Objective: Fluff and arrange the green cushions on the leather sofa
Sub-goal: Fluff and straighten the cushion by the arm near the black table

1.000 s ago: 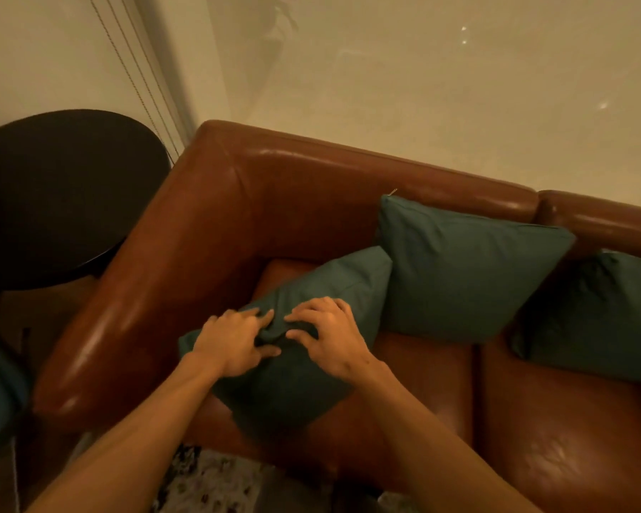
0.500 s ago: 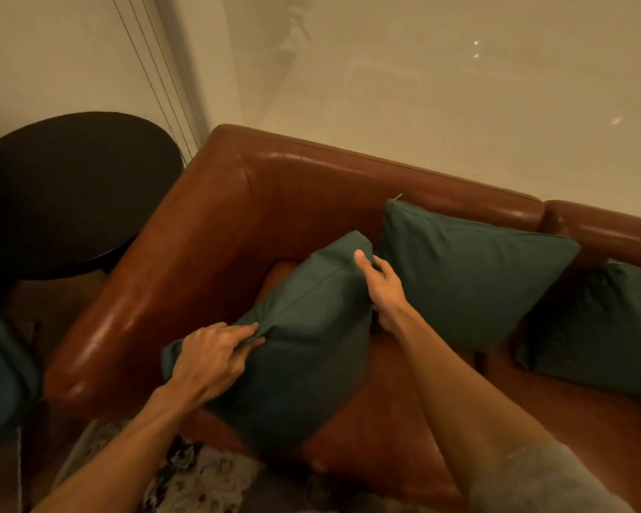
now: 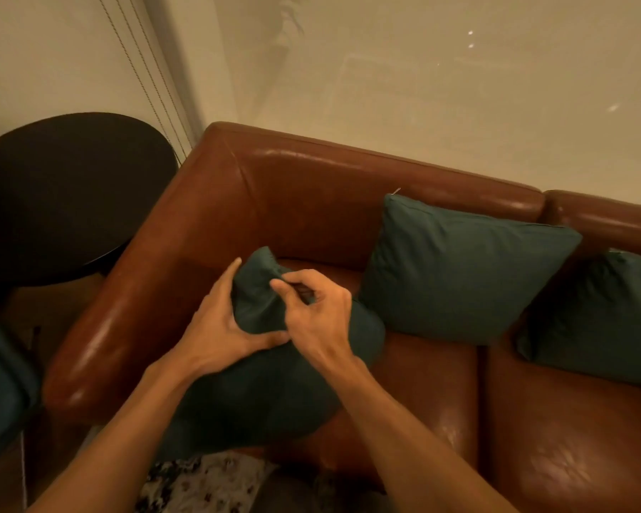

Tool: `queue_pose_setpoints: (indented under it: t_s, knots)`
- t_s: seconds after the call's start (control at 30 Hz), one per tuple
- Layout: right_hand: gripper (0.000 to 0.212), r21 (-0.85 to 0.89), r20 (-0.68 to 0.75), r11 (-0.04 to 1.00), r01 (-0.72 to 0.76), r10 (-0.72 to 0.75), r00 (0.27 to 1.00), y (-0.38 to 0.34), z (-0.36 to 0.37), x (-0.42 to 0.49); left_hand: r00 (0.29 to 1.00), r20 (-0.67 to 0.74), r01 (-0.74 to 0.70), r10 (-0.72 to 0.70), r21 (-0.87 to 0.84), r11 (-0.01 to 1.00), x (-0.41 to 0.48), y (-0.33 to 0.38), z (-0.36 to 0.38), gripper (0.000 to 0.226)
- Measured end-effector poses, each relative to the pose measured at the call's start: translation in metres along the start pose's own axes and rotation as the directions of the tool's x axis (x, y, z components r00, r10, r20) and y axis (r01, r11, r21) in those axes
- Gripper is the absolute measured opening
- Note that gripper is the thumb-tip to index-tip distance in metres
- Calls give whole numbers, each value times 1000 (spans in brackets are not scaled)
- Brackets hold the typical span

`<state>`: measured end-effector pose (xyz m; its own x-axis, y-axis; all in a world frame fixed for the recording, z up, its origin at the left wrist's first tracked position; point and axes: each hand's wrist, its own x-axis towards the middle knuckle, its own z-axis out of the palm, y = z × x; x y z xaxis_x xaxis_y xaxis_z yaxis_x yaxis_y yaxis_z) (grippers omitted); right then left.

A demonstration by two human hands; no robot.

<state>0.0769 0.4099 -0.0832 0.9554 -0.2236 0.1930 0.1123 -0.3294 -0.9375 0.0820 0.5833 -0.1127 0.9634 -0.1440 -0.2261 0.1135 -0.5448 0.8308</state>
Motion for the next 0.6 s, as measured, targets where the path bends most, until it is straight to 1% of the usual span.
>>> queue_pose_setpoints:
  t_s: [0.03,0.07,0.17,0.2,0.27,0.3,0.33,0.37,0.4,0.43,0.47,0.5,0.53,0.57,0.6]
  knots:
    - [6,7,27,999,37,-37,999,-7,3,-3,999,-3,-34,34,-38,999,6,6,-3,136]
    - [7,7,45,998,57,-57,997,-12,4,-4,998,-10,-63,63,-56,996,9,12,-7,127]
    - [8,-5,80,999,51,-51,995,-10,5,-5,992,-62,-111,108,-52,992,4,19,-13,85]
    - [9,-18,110,998,52,-49,993,-4,5,-7,991,-83,-112,108,-47,993,-1,17,-11,72]
    - [11,-58,217,995,75,-61,974,9,5,-14,990,-111,-86,83,-26,996,-10,8,-2,51]
    - [11,-53,272,996,74,-56,961,16,4,-17,990,-125,-73,70,-14,997,-15,2,3,45]
    - [10,-21,313,999,49,-40,949,23,0,-18,988,-145,-61,60,-5,998,-19,-2,8,43]
    - [7,19,323,1000,4,-9,946,28,-4,-18,984,-172,-55,53,-4,998,-23,-6,11,46]
    - [3,44,306,998,-51,35,952,38,-9,-16,978,-202,-43,42,-4,999,-24,-7,11,51]
    - [1,26,271,995,-100,90,958,47,-15,-12,974,-226,-29,24,-16,999,-24,-9,9,53]
    - [2,-49,238,987,-153,161,958,61,-21,-7,969,-246,-14,4,-38,999,-23,-11,5,53]
    - [9,-158,217,962,-225,256,942,73,-28,-2,961,-275,-5,-14,-67,998,-23,-12,0,52]
    - [23,-261,203,904,-338,393,897,85,-32,4,949,-312,5,-35,-94,996,-23,-10,-7,50]
    - [41,-328,201,816,-475,552,809,93,-37,8,931,-361,4,-47,-119,993,-24,-6,-13,47]
    - [58,-348,202,723,-597,680,705,101,-38,11,910,-411,-3,-55,-140,990,-24,-4,-20,41]
